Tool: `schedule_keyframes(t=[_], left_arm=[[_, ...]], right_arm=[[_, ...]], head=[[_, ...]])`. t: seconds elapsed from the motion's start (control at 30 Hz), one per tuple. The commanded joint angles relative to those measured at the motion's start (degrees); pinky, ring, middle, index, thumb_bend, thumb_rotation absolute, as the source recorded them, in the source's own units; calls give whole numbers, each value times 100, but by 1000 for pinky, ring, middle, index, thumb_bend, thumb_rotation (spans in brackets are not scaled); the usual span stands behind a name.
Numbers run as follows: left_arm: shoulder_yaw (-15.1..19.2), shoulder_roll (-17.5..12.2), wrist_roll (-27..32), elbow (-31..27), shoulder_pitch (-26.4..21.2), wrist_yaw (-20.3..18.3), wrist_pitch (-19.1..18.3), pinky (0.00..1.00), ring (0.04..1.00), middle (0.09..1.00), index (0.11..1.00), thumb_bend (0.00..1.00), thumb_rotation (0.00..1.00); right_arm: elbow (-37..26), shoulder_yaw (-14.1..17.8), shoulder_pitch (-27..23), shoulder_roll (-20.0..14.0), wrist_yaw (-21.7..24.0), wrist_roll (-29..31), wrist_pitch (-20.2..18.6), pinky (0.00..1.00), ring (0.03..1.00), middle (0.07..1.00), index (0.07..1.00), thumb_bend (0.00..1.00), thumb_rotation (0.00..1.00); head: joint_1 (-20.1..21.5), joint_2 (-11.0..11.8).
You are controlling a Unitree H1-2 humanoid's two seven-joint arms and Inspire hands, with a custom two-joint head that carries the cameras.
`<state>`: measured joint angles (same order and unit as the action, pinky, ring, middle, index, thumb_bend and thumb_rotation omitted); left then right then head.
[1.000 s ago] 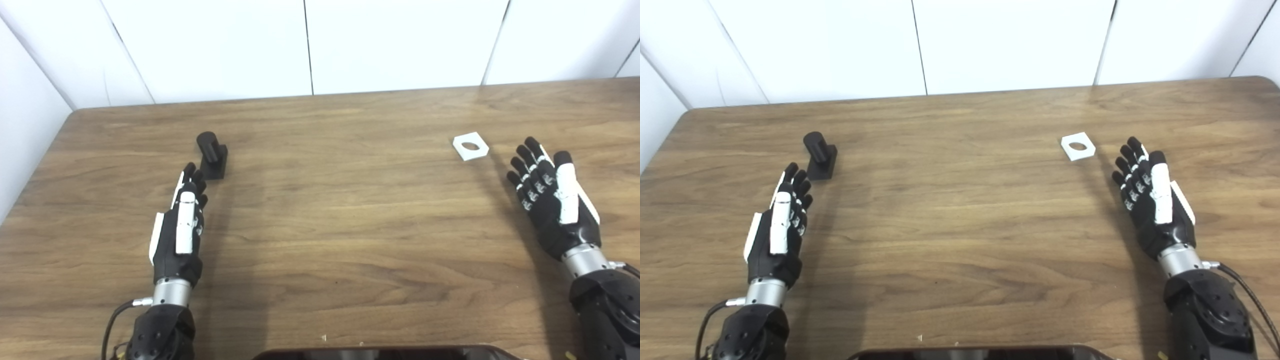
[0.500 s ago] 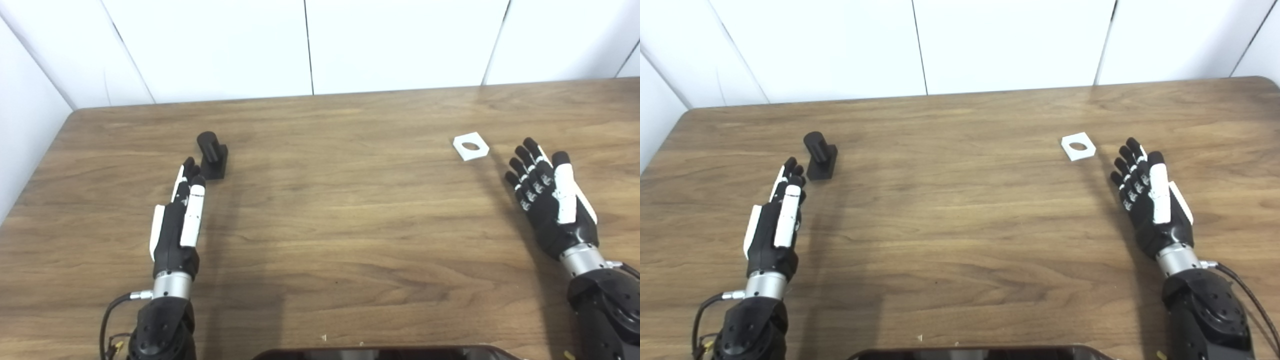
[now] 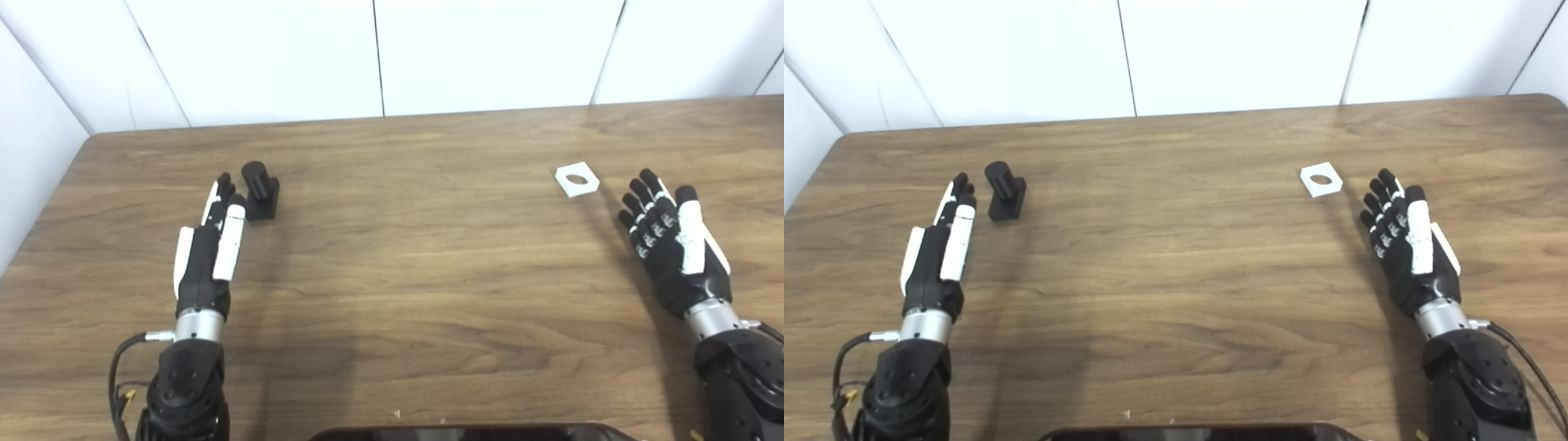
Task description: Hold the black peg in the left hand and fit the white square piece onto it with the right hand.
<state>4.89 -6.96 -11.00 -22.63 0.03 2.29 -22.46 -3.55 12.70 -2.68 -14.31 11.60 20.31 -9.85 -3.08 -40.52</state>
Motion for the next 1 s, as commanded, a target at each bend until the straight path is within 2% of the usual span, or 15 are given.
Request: schedule_keyframes(t=[0.0, 0.13, 0.33, 0.57, 0.8, 0.97], left_arm=[[-30, -207, -406, -37, -326, 86, -175, 1000, 1000, 1000, 994, 407, 987], [-102, -299, -1053, 99, -517, -44, -436, 995, 1000, 1000, 1000, 391, 999], [44, -176, -1668, 242, -648, -395, -445, 954, 1000, 1000, 1000, 358, 941], [123, -85, -2280, 274, -717, -616, -444, 966, 1000, 1000, 1000, 393, 905], [133, -95, -2790, 243, -762, -800, -446, 987, 1000, 1000, 1000, 409, 804], [92, -77, -3347, 254, -765, -930, -445, 998, 1000, 1000, 990, 488, 685]], right_arm=[[-139, -17, -144, -4, 64, 68, 165, 1000, 1000, 1000, 1000, 549, 1000], [-140, -17, -129, 8, 61, 77, 179, 1000, 1000, 1000, 1000, 542, 1000], [-135, -7, -112, 5, 54, 90, 178, 1000, 1000, 1000, 1000, 560, 1000], [-58, -7, -109, -4, 106, 127, 256, 1000, 1000, 1000, 1000, 564, 1000], [-54, -13, -107, 23, 68, 112, 262, 1000, 1000, 1000, 1000, 570, 1000], [-51, -41, -110, 23, 26, 14, 272, 1000, 1000, 1000, 1000, 571, 1000]], head=[[1, -3], [-12, -3], [-21, 4], [-43, 10], [-49, 7], [-41, 4]])
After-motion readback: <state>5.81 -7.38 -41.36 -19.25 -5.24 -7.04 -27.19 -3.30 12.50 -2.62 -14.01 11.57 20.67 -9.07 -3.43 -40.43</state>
